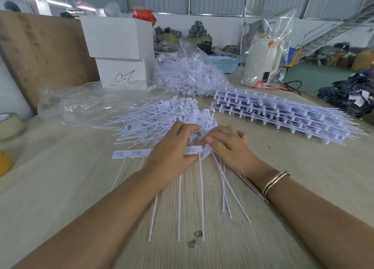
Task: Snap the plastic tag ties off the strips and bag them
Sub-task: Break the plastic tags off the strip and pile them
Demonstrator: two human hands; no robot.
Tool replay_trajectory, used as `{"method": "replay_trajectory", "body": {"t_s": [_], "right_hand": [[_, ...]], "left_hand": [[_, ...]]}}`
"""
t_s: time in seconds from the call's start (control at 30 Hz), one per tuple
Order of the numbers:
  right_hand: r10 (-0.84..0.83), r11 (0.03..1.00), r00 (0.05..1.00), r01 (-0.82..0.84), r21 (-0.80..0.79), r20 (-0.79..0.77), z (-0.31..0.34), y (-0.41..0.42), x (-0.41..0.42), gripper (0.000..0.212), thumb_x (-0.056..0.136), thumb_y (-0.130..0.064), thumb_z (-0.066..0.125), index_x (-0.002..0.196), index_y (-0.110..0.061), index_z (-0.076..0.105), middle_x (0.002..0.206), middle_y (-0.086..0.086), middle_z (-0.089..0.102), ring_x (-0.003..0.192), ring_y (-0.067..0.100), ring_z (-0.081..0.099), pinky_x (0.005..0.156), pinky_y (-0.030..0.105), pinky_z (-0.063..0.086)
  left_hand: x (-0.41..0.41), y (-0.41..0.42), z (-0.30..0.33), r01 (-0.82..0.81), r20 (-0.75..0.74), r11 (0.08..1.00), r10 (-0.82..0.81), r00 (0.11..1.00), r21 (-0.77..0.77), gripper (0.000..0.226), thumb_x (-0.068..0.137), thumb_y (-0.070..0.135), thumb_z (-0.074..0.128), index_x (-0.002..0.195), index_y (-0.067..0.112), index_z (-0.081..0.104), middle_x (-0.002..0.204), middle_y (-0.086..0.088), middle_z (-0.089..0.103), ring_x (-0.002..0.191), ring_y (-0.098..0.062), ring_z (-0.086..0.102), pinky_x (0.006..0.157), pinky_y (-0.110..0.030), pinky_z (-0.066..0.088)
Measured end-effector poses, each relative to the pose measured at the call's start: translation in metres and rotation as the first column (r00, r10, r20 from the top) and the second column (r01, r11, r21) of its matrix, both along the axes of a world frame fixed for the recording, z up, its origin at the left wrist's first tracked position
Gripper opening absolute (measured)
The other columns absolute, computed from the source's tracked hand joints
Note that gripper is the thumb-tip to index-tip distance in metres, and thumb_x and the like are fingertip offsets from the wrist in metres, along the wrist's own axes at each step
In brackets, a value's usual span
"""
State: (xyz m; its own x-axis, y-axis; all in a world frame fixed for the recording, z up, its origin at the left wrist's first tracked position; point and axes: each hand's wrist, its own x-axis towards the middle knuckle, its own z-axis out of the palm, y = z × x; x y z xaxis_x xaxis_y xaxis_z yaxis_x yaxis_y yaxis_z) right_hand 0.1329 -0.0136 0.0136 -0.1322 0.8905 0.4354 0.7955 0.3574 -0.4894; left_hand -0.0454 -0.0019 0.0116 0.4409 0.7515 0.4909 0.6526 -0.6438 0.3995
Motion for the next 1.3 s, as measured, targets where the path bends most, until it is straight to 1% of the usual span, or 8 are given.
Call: {"method": "replay_trajectory", "body": {"t_s": [0.13, 0.23, 0.33, 0.6, 0.83, 1.03, 1.13, 1.3], "right_hand": [[0.129, 0.989, 0.988, -0.134, -0.056, -0.087, -0.002, -0.004, -0.012, 0.017, 0.093, -0.037, 0.050, 0.084, -0.040, 0.064, 0.097, -0.017, 0.058, 0.110, 0.011, 0.044, 0.099, 0.038, 0.021], [0.197, 0.971, 0.957, -0.221, -0.095, -0.213, -0.002, -0.001, -0.010, 0.013, 0.090, -0.023, 0.060, 0.082, -0.024, 0.070, 0.093, -0.004, 0.064, 0.101, 0.019, 0.055, 0.099, 0.050, 0.033], [0.165, 0.961, 0.918, -0.232, -0.150, -0.360, 0.000, 0.001, -0.003, 0.019, 0.091, -0.016, 0.058, 0.074, -0.017, 0.067, 0.082, -0.002, 0.061, 0.083, 0.010, 0.056, 0.095, 0.043, 0.039], [0.049, 0.964, 0.817, -0.188, -0.186, -0.574, -0.005, 0.009, 0.004, 0.024, 0.091, -0.014, 0.055, 0.081, 0.006, 0.061, 0.080, 0.012, 0.058, 0.077, 0.021, 0.052, 0.082, 0.037, 0.041], [0.146, 0.958, 0.937, -0.214, -0.193, -0.317, -0.003, 0.006, -0.001, 0.017, 0.085, -0.026, 0.065, 0.070, -0.020, 0.066, 0.071, -0.004, 0.053, 0.064, 0.000, 0.048, 0.076, 0.033, 0.034], [0.182, 0.972, 0.952, -0.212, -0.102, -0.244, -0.004, 0.007, 0.000, 0.013, 0.086, -0.020, 0.065, 0.078, -0.012, 0.069, 0.078, 0.013, 0.060, 0.071, 0.011, 0.051, 0.080, 0.045, 0.039], [0.224, 0.969, 0.939, -0.243, -0.043, -0.260, -0.004, 0.007, -0.001, 0.011, 0.085, -0.018, 0.066, 0.076, -0.024, 0.065, 0.074, 0.009, 0.058, 0.068, 0.010, 0.049, 0.072, 0.036, 0.038], [0.279, 0.956, 0.922, -0.293, -0.014, -0.269, -0.004, 0.007, 0.000, 0.003, 0.084, -0.013, 0.067, 0.082, -0.014, 0.069, 0.069, -0.002, 0.052, 0.064, 0.001, 0.047, 0.063, 0.014, 0.034]], "left_hand": [[0.008, -0.003, 0.002, 0.050, -0.032, 0.998, -0.048, 0.998, 0.044, 0.063, 0.080, 0.021, 0.069, 0.137, 0.020, 0.042, 0.121, 0.000, 0.041, 0.100, -0.017, 0.055, 0.071, -0.043, 0.051], [0.008, -0.006, 0.002, 0.083, -0.065, 0.994, -0.078, 0.995, 0.068, 0.054, 0.082, 0.028, 0.066, 0.132, 0.020, 0.046, 0.118, 0.002, 0.044, 0.100, -0.015, 0.054, 0.071, -0.040, 0.051], [0.004, -0.007, 0.002, 0.062, -0.077, 0.996, -0.057, 0.995, 0.069, 0.043, 0.088, 0.039, 0.058, 0.127, 0.025, 0.048, 0.119, 0.008, 0.053, 0.106, -0.012, 0.054, 0.079, -0.035, 0.049], [-0.001, -0.002, 0.004, -0.052, -0.167, 0.992, 0.071, 0.983, 0.113, 0.039, 0.083, 0.015, 0.051, 0.120, 0.027, 0.053, 0.114, 0.008, 0.057, 0.097, -0.016, 0.054, 0.070, -0.029, 0.041], [0.000, 0.000, 0.003, -0.078, -0.132, 0.987, 0.097, 0.986, 0.143, 0.019, 0.087, 0.033, 0.060, 0.105, 0.028, 0.063, 0.101, 0.009, 0.063, 0.092, -0.017, 0.058, 0.066, -0.027, 0.037], [-0.004, 0.002, 0.002, -0.054, -0.062, 0.998, 0.054, 0.997, 0.016, 0.017, 0.088, 0.035, 0.060, 0.103, 0.033, 0.066, 0.096, 0.012, 0.068, 0.086, -0.011, 0.060, 0.066, -0.027, 0.041], [-0.005, 0.003, 0.002, -0.036, -0.020, 0.999, 0.035, 0.999, -0.015, 0.014, 0.087, 0.035, 0.062, 0.099, 0.033, 0.067, 0.089, 0.012, 0.069, 0.080, -0.010, 0.060, 0.064, -0.026, 0.040], [-0.007, 0.007, 0.002, 0.015, 0.066, 0.995, -0.008, 0.998, -0.099, 0.013, 0.084, 0.029, 0.067, 0.097, 0.028, 0.071, 0.086, 0.010, 0.070, 0.078, -0.010, 0.063, 0.067, -0.027, 0.045]]}}
